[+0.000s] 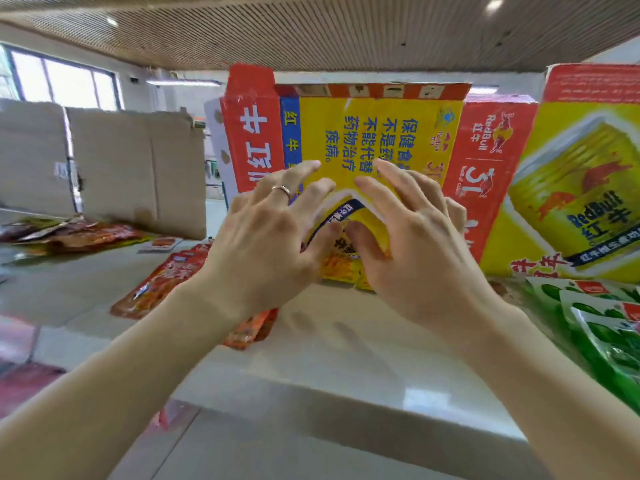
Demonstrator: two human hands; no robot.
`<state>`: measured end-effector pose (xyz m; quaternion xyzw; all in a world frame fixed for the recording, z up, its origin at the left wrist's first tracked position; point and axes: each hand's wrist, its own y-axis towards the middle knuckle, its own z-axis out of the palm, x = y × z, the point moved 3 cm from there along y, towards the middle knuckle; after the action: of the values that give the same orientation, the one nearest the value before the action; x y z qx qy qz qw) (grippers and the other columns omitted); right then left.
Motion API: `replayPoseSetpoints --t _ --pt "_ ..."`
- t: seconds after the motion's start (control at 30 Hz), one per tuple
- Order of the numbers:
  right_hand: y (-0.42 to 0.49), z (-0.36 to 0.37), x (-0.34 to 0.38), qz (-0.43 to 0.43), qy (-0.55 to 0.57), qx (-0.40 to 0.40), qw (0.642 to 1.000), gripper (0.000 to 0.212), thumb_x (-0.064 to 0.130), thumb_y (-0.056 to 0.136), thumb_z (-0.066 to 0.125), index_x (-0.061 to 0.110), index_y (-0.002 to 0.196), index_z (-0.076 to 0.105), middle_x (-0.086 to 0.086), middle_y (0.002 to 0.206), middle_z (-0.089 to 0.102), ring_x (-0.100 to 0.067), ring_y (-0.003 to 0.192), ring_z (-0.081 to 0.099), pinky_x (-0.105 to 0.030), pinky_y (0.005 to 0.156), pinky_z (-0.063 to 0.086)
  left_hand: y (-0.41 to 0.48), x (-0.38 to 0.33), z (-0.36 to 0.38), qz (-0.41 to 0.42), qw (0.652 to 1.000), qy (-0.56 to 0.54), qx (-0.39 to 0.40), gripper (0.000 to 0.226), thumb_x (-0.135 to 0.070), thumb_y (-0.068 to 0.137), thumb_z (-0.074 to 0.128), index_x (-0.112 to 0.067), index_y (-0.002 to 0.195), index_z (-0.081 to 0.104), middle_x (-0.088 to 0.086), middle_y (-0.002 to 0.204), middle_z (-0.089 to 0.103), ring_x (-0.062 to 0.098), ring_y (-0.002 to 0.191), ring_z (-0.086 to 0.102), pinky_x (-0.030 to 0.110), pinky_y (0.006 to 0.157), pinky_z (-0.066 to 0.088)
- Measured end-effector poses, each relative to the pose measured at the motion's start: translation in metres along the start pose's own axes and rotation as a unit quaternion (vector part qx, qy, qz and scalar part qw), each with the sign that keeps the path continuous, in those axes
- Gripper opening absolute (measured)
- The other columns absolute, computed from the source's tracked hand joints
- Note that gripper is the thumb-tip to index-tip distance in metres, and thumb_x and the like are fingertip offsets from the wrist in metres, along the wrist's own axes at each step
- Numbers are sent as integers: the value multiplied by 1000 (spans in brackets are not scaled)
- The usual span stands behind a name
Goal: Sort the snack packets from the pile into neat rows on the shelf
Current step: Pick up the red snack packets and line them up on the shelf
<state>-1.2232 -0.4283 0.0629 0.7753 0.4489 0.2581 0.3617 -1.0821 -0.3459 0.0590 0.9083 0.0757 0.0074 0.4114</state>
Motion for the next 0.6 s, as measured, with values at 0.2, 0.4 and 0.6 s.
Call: replayPoseSetpoints --t 0.2,0.4,0.6 --pt "-10 17 100 -51 52 6 997 57 44 91 46 23 144 44 2 155 36 -21 144 27 -56 108 28 -65 61 -67 10 999 36 -34 46 -50 97 41 -25 134 50 -8 160 25 18 141 32 47 104 33" --pt "-1 59 220 -91 110 1 990 60 48 91 41 22 144 43 -2 156 33 -24 145 25 -56 109 25 -137 154 -136 -29 993 111 -18 53 -53 98 32 -25 141 44 -3 161 26 21 143 30 46 108 31" --pt "-1 100 324 -110 157 18 981 59 50 94 40 25 147 37 1 159 27 -24 147 19 -56 109 21 -209 236 -199 -80 983 167 0 54 -54 98 34 -26 143 43 -7 161 25 18 143 28 39 111 24"
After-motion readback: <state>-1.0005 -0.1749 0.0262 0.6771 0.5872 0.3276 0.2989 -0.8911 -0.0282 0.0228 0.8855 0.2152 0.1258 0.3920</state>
